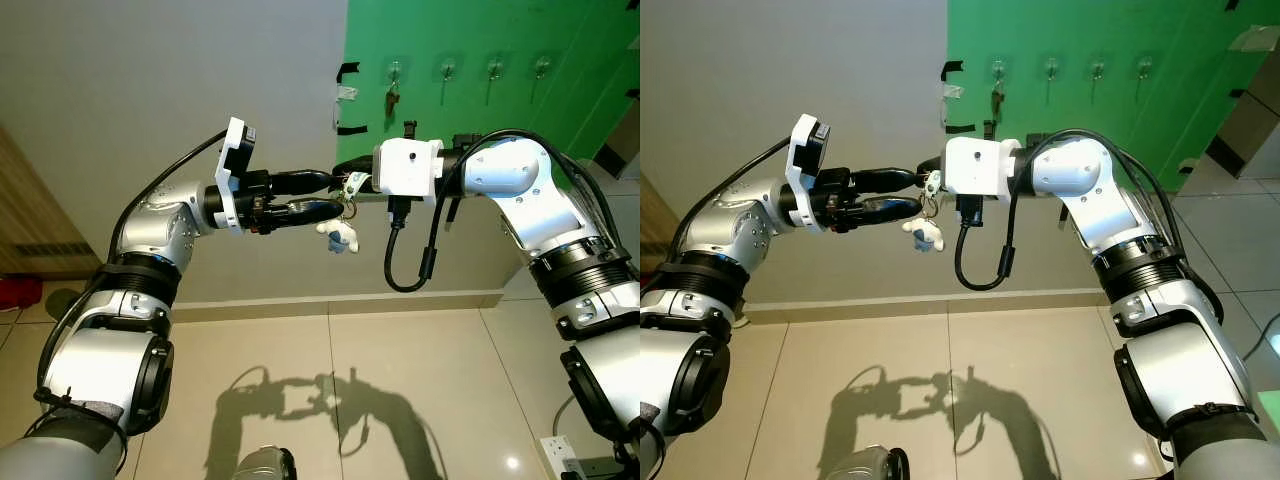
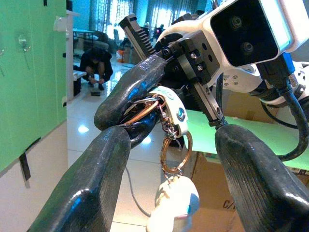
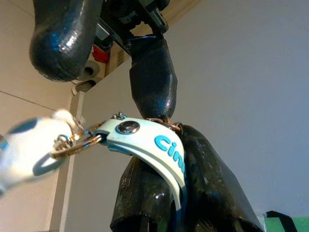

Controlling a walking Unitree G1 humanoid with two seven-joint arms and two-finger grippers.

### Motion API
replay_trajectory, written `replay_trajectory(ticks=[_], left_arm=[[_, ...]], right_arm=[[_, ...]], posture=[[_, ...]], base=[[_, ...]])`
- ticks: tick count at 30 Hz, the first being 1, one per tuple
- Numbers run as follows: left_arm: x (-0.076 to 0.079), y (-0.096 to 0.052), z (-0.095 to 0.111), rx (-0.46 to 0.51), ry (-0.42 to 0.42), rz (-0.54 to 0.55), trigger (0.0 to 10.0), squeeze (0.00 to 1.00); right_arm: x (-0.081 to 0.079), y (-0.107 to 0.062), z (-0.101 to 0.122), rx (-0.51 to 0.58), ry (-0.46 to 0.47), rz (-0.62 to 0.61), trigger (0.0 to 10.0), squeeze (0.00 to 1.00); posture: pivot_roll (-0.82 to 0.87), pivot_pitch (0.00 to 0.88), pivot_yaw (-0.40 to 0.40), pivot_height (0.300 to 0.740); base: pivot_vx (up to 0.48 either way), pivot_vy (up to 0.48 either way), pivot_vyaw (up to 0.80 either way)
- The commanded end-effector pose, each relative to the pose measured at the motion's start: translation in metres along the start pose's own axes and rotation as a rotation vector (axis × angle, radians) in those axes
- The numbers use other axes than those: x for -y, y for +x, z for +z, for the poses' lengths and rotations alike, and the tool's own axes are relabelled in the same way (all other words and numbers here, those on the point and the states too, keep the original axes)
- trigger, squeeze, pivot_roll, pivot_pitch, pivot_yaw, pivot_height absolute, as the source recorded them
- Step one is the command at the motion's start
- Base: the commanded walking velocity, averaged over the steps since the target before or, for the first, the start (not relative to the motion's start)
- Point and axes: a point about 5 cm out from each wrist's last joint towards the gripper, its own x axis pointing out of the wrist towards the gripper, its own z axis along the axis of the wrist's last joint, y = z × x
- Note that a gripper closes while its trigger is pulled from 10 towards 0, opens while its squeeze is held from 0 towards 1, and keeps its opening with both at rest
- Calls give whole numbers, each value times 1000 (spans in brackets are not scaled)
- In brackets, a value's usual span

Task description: Hang keys on a hook

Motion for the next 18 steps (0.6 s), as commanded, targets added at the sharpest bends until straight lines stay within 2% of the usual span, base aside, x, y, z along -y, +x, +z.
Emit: replay_trajectory(ticks=[1,5,10,18], left_arm=[[-2,1,4,6,-3,13,10000,0],[-3,-1,3,3,-38,33,10000,0],[-3,-5,-2,-29,-48,51,10000,0],[-1,-4,-11,-31,-63,52,9961,0]], right_arm=[[9,1,10,40,-26,-19,0,0],[13,3,11,42,-29,-34,0,0],[15,7,12,44,-41,-36,0,0],[20,5,15,57,-53,-45,0,0]], posture=[[-19,0,56,740],[-15,0,50,740],[-7,0,31,740],[-8,0,15,740]], base=[[0,0,0],[0,0,0],[0,0,0],[0,0,0]])
